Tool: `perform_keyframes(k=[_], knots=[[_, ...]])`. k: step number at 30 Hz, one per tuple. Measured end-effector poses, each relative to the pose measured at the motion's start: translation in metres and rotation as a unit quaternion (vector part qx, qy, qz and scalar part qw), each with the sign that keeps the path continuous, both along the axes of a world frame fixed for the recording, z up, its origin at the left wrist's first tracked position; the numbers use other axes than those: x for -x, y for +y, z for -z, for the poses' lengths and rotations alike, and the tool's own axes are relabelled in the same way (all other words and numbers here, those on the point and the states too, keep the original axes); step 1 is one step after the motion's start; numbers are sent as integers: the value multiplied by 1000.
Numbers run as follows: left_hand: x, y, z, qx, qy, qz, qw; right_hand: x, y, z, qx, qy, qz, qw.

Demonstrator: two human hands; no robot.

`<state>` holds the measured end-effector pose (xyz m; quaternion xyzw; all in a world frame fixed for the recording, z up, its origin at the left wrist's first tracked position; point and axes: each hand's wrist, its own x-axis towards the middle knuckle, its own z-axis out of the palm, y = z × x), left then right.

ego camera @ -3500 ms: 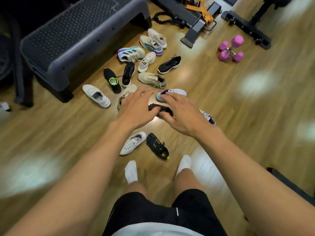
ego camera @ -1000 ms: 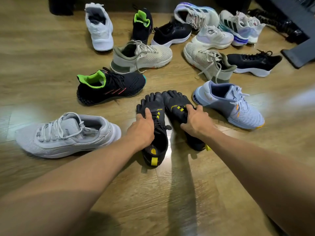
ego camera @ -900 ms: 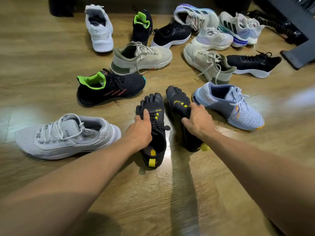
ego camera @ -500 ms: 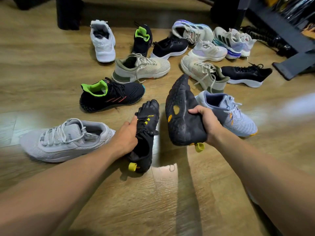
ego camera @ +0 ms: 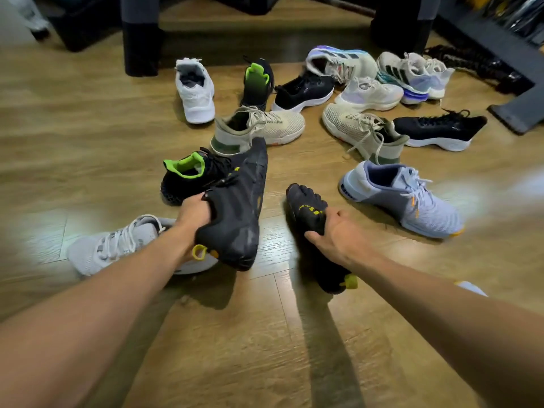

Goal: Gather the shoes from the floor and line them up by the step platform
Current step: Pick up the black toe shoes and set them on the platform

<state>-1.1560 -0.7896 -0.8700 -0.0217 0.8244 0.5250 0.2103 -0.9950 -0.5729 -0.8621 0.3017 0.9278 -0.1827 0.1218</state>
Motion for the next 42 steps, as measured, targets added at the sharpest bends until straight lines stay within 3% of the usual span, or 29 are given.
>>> perform_keyframes(k=[2, 4, 6, 8, 12, 14, 16, 18, 19, 24, 28, 31, 37, 42], knots=[[-22, 10, -8, 16, 63, 22, 998, -1, -8, 2, 31, 28, -1, 999], [-42, 19, -8, 130, 128, 136, 974, -4, -14, 5, 55, 57, -17, 997], [-53, 22, -1, 209, 115, 202, 950, -8, -15, 6, 66, 64, -42, 995], [-66, 23, 1, 225, 101, 229, 942, -16, -13, 6, 74, 95, -54, 991], [-90, 20, 0, 200, 327, 267, 884, -34, -11, 10, -44, 197, -126, 971], [-98, 18, 0, 198, 356, 339, 848, -36, -7, 10, -77, 146, -177, 970], [-106, 20, 4, 274, 348, 421, 792, -30, 2, 5, -96, 81, -219, 968], [-107, 24, 11, 350, 358, 459, 734, -27, 9, 1, -158, 59, -294, 941], [-107, 27, 11, 364, 351, 469, 724, -28, 7, 1, -176, 43, -330, 926], [-106, 40, 11, 363, 261, 511, 734, -39, -14, 10, -117, -154, -409, 892], [-87, 40, -22, 316, 190, 480, 796, -27, -28, -19, -86, -110, -343, 929], [-80, 32, -70, 286, 169, 431, 839, -1, -48, -74, 23, -91, -262, 961], [-93, 5, -225, 348, 66, 393, 849, 25, -76, -229, 201, -183, -155, 950], [-114, -37, -428, 324, -50, 373, 868, 15, -105, -420, 234, -221, -194, 927]])
